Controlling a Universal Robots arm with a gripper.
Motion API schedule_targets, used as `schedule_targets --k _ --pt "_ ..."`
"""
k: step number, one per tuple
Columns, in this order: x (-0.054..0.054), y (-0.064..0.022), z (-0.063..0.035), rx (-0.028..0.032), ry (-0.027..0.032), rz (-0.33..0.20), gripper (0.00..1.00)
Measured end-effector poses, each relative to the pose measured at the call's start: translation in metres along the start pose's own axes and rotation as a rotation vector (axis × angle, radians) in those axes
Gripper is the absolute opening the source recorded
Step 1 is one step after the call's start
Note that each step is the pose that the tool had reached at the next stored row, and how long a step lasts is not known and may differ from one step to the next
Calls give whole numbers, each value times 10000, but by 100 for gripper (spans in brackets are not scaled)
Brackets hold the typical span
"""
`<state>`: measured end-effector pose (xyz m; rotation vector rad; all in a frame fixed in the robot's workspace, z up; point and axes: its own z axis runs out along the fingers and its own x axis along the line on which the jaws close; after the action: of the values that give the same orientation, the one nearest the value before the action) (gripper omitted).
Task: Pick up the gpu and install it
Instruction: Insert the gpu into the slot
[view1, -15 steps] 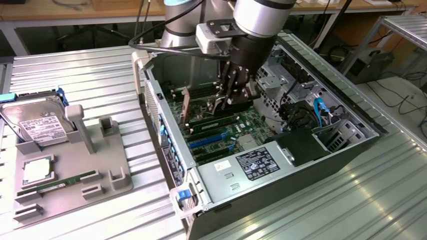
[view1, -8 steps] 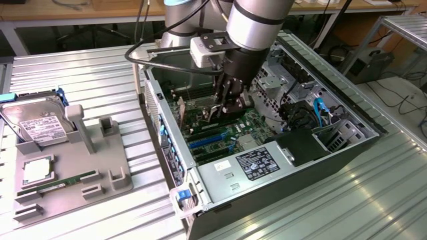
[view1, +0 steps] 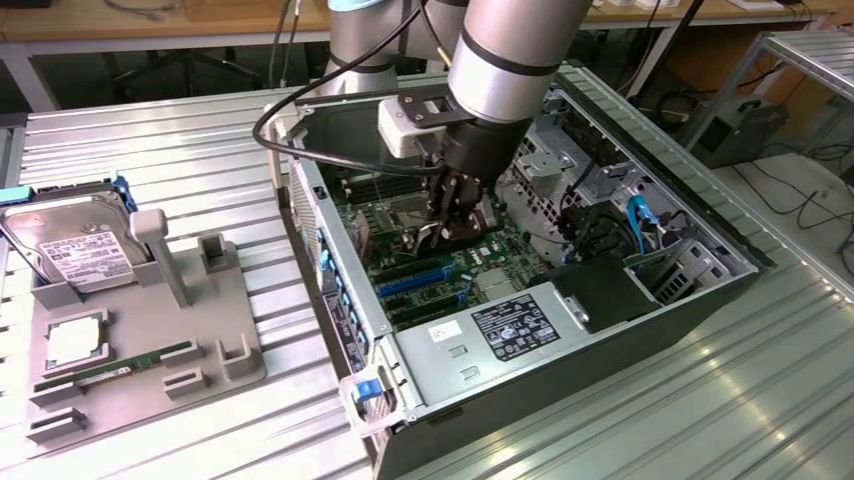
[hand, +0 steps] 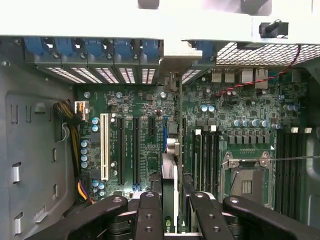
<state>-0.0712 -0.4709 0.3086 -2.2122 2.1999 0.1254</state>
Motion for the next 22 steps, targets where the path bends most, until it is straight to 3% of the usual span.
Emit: schedule_targets --k 12,22 --pt "2 6 48 10 5 6 26" --pt "-32 19 169 37 147 20 26"
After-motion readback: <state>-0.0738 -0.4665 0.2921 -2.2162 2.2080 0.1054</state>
